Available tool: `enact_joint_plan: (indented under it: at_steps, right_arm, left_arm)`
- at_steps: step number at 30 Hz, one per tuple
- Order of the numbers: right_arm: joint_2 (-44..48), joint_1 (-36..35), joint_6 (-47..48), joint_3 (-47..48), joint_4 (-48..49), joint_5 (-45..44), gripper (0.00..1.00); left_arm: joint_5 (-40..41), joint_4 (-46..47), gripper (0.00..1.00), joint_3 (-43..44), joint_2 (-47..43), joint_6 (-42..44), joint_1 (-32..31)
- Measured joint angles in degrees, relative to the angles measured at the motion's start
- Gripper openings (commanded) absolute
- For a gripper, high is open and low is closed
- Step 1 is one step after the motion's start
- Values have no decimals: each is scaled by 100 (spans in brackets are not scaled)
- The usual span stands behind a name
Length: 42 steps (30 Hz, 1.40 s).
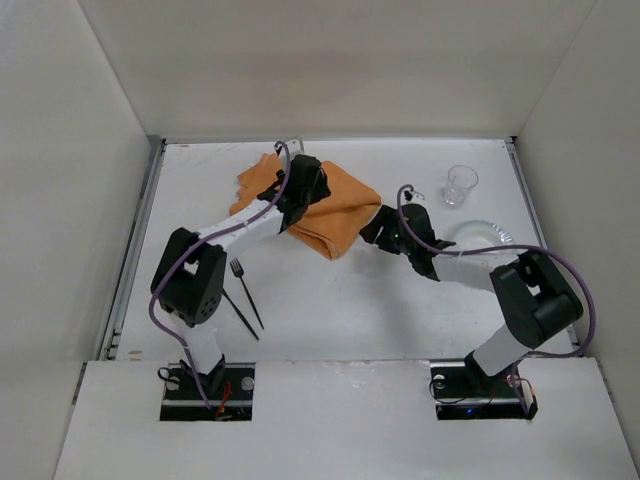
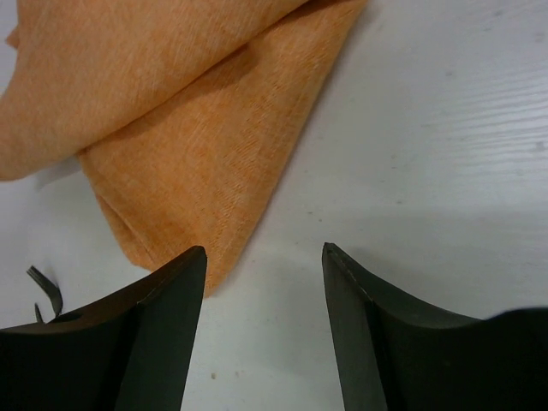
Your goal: Set the dinner table for one person
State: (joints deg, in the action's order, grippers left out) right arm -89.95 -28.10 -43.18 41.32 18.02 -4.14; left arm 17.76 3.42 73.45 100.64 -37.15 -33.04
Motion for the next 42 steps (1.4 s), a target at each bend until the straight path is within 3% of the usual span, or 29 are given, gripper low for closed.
enact_joint_plan:
  at_steps: [12, 15, 19, 24, 32, 35, 37, 38, 42]
  right_arm:
    - [-306, -197, -125, 190, 0, 308, 68]
    - [-232, -151, -81, 181, 2, 278, 73]
    - [-212, -81, -55, 184, -55, 264, 72]
    - [-334, -286, -57, 398, -299, 208, 63]
    - [-1303, -918, -184, 1296, -828, -17, 54]
    - [-1488, -992, -271, 1532, -1069, -157, 39]
    - [-1606, -1025, -323, 1720, -1217, -260, 39]
    - [-1648, -1040, -337, 1770, -1257, -295, 21]
    - [-1770, -1281, -487, 1996, -1456, -487, 16]
  left_arm:
    - [264, -765, 53, 1414, 1620, 262, 168]
    - [404, -702, 53, 1058, 1449, 243, 155]
    - [719, -334, 54, -549, 380, 151, -35]
    - [807, 13, 53, -1891, -739, -249, -81]
    - [688, 579, 54, -2815, -984, -713, 251]
    - [501, 837, 54, -2815, -951, -813, 251]
    - [361, 1001, 55, -2815, -896, -881, 256]
    - [295, 1080, 55, -2815, -859, -907, 269]
    - [17, 1255, 54, -2815, -671, -938, 378]
